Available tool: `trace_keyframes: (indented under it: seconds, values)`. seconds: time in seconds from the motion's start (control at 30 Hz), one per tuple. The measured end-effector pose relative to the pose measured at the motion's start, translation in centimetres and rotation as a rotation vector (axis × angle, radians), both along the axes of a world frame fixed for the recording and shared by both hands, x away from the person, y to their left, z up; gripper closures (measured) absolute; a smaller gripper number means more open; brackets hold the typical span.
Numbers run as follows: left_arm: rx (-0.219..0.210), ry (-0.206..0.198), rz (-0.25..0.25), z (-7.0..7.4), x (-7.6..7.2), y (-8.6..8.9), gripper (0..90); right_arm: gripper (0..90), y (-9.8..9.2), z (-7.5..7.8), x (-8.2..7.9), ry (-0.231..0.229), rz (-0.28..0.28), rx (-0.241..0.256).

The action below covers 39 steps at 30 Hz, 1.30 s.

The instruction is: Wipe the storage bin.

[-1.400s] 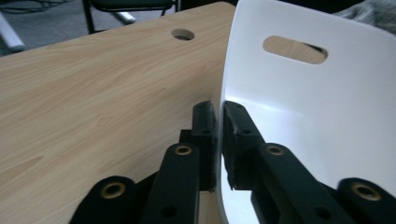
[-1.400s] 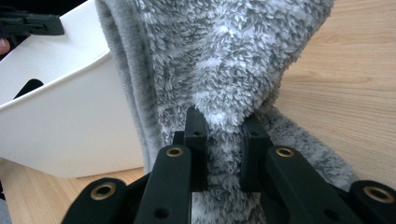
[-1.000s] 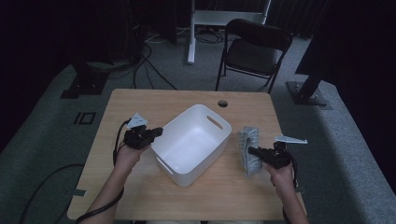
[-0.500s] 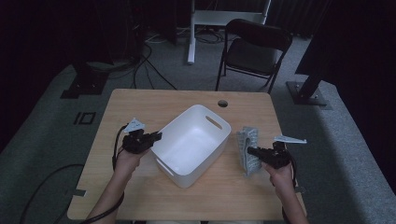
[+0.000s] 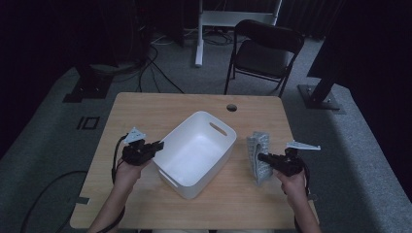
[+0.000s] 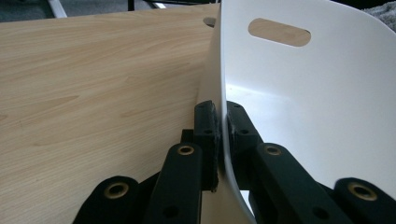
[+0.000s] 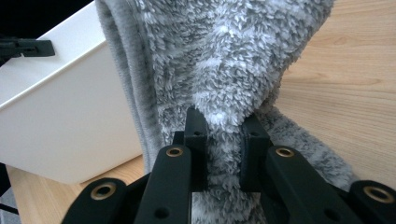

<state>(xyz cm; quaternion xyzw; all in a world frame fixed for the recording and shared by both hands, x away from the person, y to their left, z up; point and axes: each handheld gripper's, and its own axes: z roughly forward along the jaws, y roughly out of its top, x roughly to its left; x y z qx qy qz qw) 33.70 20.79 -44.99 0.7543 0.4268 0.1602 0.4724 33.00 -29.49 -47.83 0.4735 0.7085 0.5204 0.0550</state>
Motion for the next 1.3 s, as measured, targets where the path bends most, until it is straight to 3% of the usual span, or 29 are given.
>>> trace_keyframes:
  seconds: [0.23, 0.33, 0.57, 0.7, 0.8, 1.0, 1.3]
  values:
    - [0.008, -0.026, 0.001, -0.1, -0.1, -0.1, 85.5, 77.8, 0.4, 1.1, -0.7, -0.039, 0.014, 0.015]
    - [0.005, -0.038, -0.009, -0.2, 0.1, -0.1, 85.5, 77.8, 0.3, 1.7, -0.9, -0.079, 0.030, 0.051]
    - [0.005, -0.048, -0.016, -0.4, 0.4, -0.2, 85.6, 77.8, 1.5, 2.9, -1.2, -0.129, 0.044, 0.023]
    - [0.005, -0.049, -0.031, -0.4, 0.6, -0.3, 85.6, 77.8, 2.8, 3.2, -1.1, -0.147, 0.061, -0.022]
    - [-0.001, -0.047, -0.036, -0.4, 0.8, -0.4, 85.6, 77.8, 3.7, 3.3, -0.7, -0.154, 0.050, -0.056]
    - [0.007, -0.052, -0.069, -0.4, 1.0, -0.5, 85.5, 77.8, 5.4, 2.8, 0.2, -0.144, 0.085, -0.067]
    - [-0.013, -0.052, -0.100, -0.5, 1.2, -0.3, 85.1, 77.9, 6.7, 1.7, 0.8, -0.129, 0.083, -0.100]
